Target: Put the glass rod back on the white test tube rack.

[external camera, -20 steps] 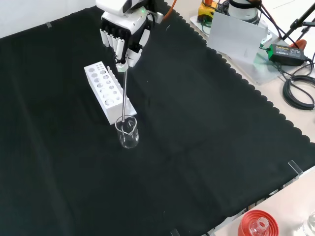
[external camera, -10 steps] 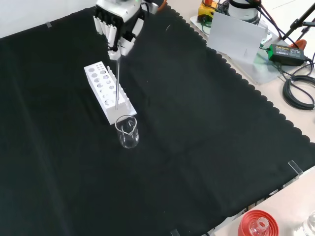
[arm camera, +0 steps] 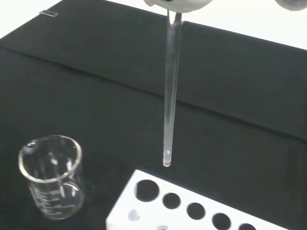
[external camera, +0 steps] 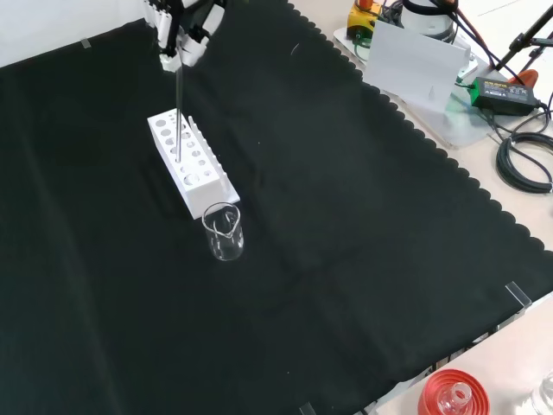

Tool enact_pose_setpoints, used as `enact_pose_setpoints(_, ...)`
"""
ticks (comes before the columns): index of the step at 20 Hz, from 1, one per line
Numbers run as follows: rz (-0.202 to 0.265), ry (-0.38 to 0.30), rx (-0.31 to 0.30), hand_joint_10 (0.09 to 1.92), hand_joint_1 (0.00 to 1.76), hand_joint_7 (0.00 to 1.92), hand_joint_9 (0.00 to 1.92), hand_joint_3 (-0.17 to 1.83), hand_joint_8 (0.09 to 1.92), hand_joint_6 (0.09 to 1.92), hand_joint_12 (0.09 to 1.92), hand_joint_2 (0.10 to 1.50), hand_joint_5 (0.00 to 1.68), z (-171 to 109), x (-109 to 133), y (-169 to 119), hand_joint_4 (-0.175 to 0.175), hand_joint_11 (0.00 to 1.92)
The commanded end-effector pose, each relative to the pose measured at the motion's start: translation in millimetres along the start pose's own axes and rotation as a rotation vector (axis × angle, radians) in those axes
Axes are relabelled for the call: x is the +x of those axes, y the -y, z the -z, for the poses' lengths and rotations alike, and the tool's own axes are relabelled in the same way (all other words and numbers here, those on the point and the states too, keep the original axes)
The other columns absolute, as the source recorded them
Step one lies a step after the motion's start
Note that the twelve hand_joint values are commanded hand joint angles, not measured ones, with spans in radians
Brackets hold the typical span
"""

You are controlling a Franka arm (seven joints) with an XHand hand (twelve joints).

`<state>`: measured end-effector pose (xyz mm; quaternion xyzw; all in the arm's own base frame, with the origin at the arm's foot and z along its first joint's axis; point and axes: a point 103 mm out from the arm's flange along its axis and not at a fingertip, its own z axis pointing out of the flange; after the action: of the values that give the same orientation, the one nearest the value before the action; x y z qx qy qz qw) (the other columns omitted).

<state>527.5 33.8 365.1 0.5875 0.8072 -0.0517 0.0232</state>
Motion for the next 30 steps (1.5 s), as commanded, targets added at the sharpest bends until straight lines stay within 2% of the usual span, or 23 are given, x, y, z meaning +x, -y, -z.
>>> enact_pose_setpoints(1,-0.023,0.002,0.015,0.53,1.32,1.62,1.63,-0.17,0.09,0.42,0.89,1.03,1.27,-8,-17,4,-0.172,1.55)
enact_pose_setpoints(20,-0.012,0.014,0.062,0.53,1.32,1.62,1.63,-0.17,0.09,0.42,0.89,1.03,1.27,-30,-2,1,-0.173,1.55)
enact_pose_setpoints(30,-0.006,-0.010,0.097,0.53,1.32,1.62,1.63,-0.17,0.09,0.42,0.89,1.03,1.27,-48,-3,-1,-0.174,1.55)
